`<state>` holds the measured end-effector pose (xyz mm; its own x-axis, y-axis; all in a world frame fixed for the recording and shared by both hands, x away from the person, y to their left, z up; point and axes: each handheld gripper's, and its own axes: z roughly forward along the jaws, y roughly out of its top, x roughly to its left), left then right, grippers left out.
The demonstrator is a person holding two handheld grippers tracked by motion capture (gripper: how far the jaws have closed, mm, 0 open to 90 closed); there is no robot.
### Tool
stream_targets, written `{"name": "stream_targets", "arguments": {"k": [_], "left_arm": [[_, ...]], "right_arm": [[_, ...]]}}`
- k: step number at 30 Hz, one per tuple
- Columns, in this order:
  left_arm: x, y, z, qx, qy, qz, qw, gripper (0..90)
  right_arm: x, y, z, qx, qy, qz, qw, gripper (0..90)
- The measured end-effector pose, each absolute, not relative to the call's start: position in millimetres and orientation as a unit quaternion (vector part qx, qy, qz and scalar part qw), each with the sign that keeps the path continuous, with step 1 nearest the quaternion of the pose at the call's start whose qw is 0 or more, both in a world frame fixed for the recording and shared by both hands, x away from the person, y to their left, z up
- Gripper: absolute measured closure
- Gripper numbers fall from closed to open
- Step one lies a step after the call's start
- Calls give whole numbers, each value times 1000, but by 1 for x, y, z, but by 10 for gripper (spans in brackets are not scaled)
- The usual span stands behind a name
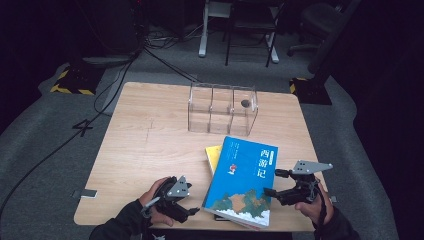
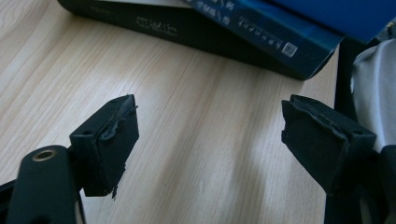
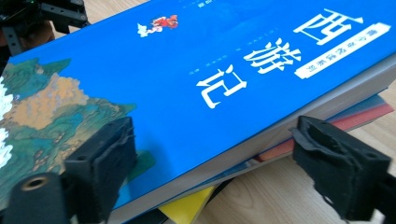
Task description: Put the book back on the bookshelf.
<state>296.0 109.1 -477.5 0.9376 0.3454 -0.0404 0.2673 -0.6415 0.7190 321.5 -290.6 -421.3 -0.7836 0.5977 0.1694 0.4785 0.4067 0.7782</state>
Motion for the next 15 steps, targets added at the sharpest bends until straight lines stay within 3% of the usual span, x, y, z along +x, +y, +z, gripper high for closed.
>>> {"name": "stream_targets", "arguments": {"k": [9,15], "left_arm": [[289,97,-467,892,160,49,420,193],[283,81,-463,899,139,75,408,194]], "right_arm": [[331,-285,-425,336,834,435,54,53],[335,-282,-424,334,837,430,60,45]]}}
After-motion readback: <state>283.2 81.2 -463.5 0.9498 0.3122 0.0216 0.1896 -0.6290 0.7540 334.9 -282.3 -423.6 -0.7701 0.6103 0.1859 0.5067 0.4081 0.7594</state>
